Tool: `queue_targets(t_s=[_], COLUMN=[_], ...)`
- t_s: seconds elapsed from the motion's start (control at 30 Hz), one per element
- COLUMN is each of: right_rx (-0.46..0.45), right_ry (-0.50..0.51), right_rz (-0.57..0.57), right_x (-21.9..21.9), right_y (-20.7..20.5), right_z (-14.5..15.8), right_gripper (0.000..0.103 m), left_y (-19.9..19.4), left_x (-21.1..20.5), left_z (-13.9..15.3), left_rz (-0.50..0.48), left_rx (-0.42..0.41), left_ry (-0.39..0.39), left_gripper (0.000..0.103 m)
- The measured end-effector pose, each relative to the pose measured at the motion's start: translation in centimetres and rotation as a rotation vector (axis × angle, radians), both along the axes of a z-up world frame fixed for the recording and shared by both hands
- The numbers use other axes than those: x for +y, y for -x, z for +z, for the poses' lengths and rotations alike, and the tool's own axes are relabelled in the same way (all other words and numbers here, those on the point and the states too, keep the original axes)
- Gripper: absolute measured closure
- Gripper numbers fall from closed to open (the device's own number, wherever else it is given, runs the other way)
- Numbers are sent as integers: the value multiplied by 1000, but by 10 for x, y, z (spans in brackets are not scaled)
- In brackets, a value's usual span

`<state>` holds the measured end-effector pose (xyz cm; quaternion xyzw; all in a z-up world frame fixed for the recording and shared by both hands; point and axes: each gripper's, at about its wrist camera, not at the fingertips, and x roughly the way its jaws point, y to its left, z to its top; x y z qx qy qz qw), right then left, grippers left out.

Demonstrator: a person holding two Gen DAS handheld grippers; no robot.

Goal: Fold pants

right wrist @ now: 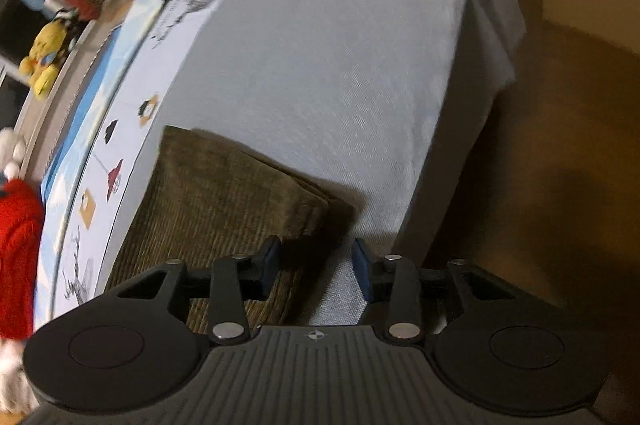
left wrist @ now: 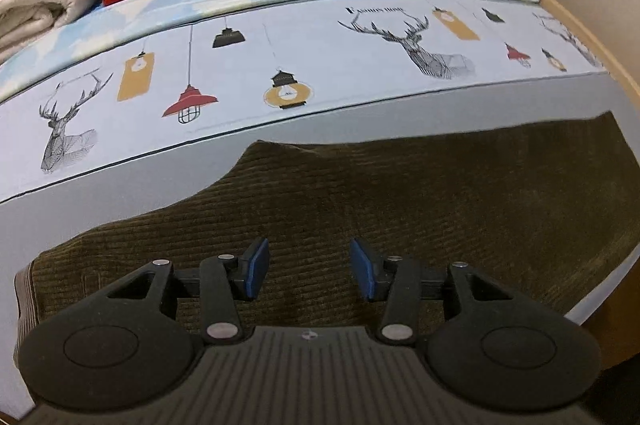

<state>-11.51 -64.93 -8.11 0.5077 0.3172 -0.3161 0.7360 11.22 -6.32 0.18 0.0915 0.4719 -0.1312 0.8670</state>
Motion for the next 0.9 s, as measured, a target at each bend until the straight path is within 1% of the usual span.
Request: queue_targets(t_s=[0.07, 0.13, 0.3, 0.37, 0.43, 0.47, 0.5, 0.53, 0.6, 0.67, 0.73, 0.8, 0.83, 0.9], right_rx=[-32, -36, -44, -21, -17, -11, 3, 21, 27, 44, 62, 30, 3, -68], right_ry=[-28, -31, 1, 38, 72, 106, 149, 210, 346, 525, 722, 907, 982, 1080], right_rz=[-37, -63, -93, -89, -87, -81, -66, -44, 1, 81, 189, 311, 370, 501], right_x=[-4, -6, -5, -1, 3, 8, 13, 22, 45, 80, 127, 189, 221, 284], right_y=[-1, -2, -9, -11, -13, -15, -17, -21, -30, -47, -68, -90, -99, -113], right_z=[-8, -12, -13, -10, -4, 2, 9, 18, 42, 69, 96, 122, 132, 144], right_gripper=[59, 59, 58, 70, 74, 76, 76, 77, 78, 79, 79, 79, 79, 79], left_y=[2, 2, 0, 1, 2, 3, 4, 4, 5, 6, 7, 9, 10, 12], left_x=[0, 2, 14, 18, 22, 23, 26, 28, 35, 45, 54, 65, 70, 81], left_z=[-3, -7, -10, -9, -8, -7, -7, -6, -5, -2, 1, 4, 6, 7], left_rz=[-10, -14, 12, 20, 24, 26, 30, 34, 49, 70, 88, 106, 114, 132], left_rx=[7, 16, 23, 21, 18, 16, 14, 12, 9, 3, -2, -8, -10, -13], left_ry=[-12, -26, -41, -40, -41, -41, -40, -39, -36, -28, -18, -6, -1, 7], left_gripper=[52, 52, 52, 52, 52, 52, 52, 52, 52, 52, 52, 52, 52, 52])
